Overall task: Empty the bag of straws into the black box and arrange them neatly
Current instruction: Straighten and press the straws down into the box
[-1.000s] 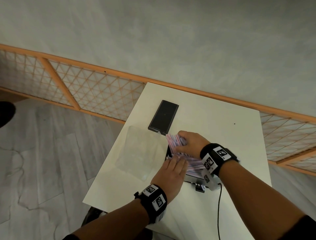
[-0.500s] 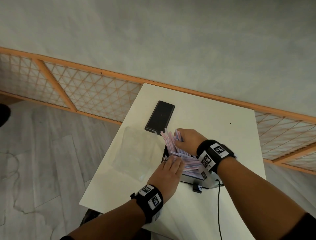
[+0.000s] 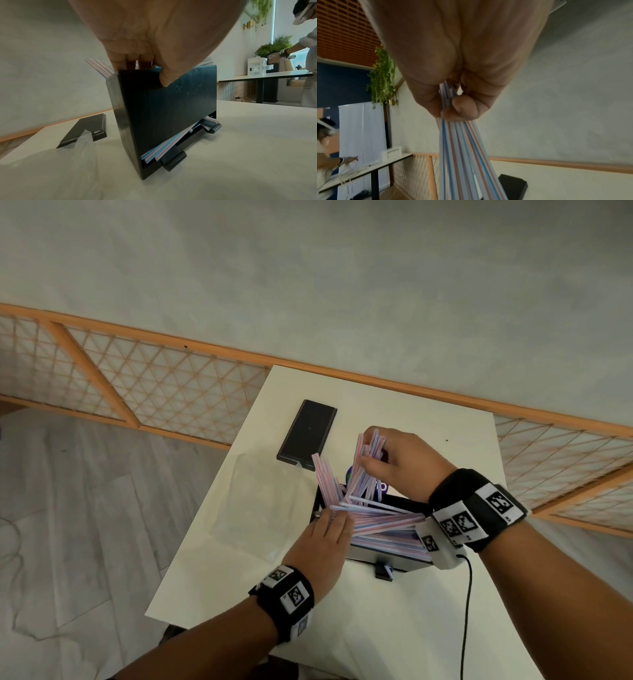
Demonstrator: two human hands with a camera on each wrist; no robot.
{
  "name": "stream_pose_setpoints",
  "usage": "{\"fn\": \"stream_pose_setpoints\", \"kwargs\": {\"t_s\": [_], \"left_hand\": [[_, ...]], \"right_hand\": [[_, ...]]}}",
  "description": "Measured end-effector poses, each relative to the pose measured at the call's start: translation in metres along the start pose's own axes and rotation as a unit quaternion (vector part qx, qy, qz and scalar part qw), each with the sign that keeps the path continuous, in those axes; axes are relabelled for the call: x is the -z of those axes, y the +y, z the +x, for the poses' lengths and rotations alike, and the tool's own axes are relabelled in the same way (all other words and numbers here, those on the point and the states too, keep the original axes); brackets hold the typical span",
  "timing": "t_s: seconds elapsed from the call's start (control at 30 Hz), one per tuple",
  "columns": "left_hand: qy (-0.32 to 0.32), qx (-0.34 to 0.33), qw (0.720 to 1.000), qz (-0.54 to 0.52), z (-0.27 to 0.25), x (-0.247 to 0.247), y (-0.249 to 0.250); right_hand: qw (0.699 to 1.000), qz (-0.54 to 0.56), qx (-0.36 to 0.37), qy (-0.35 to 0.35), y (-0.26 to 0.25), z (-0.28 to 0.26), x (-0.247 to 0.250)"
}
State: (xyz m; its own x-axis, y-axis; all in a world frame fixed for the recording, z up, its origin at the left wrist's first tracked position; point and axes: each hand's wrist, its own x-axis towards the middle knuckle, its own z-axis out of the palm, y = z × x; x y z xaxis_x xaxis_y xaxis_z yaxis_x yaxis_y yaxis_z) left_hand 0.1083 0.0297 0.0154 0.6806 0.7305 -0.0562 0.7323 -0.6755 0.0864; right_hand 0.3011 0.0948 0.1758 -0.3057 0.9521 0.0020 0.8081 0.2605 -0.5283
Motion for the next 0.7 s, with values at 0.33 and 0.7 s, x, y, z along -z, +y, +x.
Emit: {"fn": "stream_pose_setpoints", "kwargs": {"t_s": [0.33, 0.7], "left_hand": [[0.054, -0.052, 0.997, 0.017, 0.0, 0.008, -0.012], [0.102, 0.065, 0.974, -0.19, -0.011, 0.032, -0.028]], "right_hand": [[0.996, 0.04, 0.037, 0.073, -0.025, -0.022, 0.067], [0.962, -0.176, -0.008, -0.206, -0.035, -0.014, 0.006]]}}
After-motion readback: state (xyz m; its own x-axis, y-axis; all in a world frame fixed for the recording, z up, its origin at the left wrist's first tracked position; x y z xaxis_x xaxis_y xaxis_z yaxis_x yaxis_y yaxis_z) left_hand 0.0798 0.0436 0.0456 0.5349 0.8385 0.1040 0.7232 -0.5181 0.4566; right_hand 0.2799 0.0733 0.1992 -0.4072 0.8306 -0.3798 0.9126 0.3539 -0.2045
